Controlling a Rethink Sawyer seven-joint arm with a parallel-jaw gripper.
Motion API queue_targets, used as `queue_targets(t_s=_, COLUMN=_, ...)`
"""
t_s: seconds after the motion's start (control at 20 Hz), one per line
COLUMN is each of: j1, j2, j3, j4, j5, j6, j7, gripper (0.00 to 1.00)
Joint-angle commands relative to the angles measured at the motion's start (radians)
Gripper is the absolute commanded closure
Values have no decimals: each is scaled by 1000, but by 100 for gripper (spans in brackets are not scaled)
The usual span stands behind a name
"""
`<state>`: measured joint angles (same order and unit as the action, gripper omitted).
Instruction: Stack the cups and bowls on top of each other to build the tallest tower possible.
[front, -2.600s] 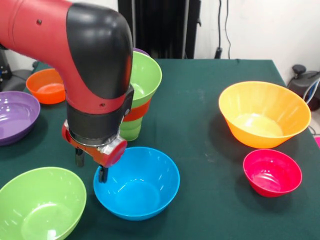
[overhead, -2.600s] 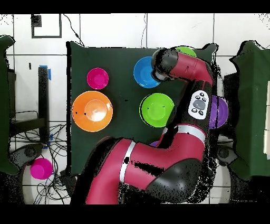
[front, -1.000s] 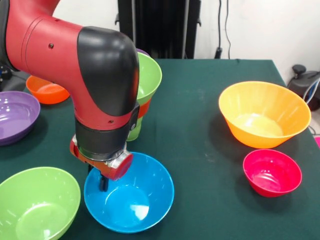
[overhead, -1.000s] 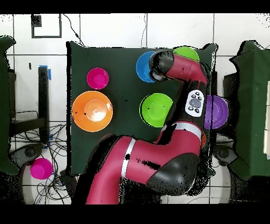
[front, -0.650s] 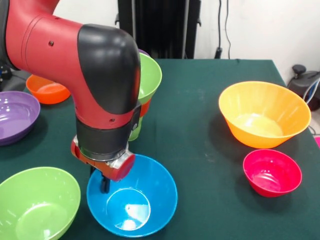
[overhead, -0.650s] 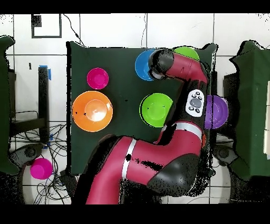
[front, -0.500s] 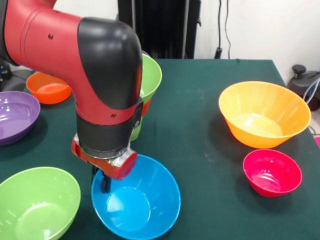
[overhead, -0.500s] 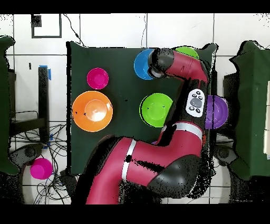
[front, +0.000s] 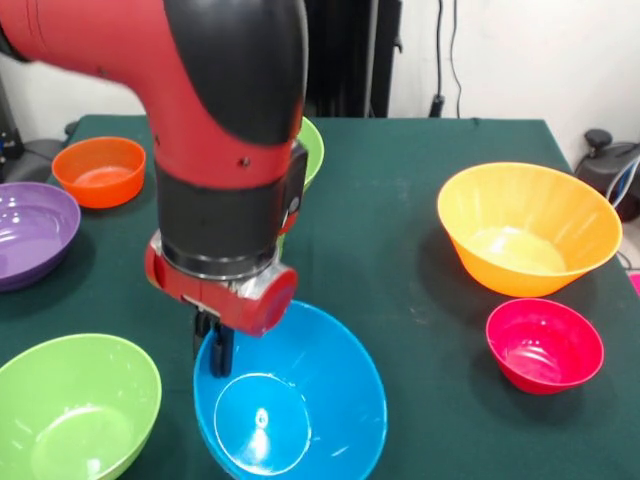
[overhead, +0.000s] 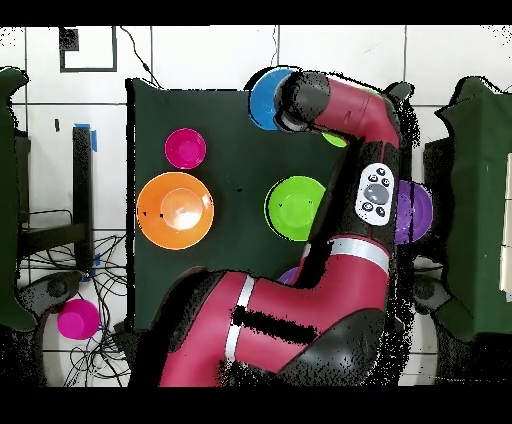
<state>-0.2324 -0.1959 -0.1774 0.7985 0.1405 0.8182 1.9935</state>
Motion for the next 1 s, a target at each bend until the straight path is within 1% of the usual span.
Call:
queue_targets(t_s=0.05, j1=26, j2=-104, j3=138, j4=65, j5=-37, j6=101, j7=-189, gripper=100)
queue_targets(t_s=0.2, j1=27, j2=-122, j3=145, j4=51, j5=-39, j6=135, j7=-203, gripper=100)
queue_targets(t_s=0.3, j1=27, j2=-150, j3=151, j4=30, j5=-42, j6=176, j7=-236, gripper=100)
queue_targets(t_s=0.4, j1=29, j2=-182, j3=151, j4=28, j5=-51, j6=199, j7=-258, gripper=100)
queue_targets(t_s=0.45, j1=32, j2=-201, j3=146, j4=32, j5=-50, j6=233, j7=-253, gripper=100)
queue_targets(t_s=0.65, j1=31, j2=-256, j3=150, j4=34, j5=-44, j6=290, j7=-255, gripper=100)
queue_targets(t_s=0.8, j1=33, j2=-304, j3=147, j4=63, j5=-44, j6=310, j7=-253, gripper=100)
queue_targets(t_s=0.95, j1=38, j2=-384, j3=132, j4=139, j5=-38, j6=319, j7=-235, gripper=100)
queue_targets(t_s=1.0, j1=40, j2=-408, j3=121, j4=166, j5=-36, j6=329, j7=-213, gripper=100)
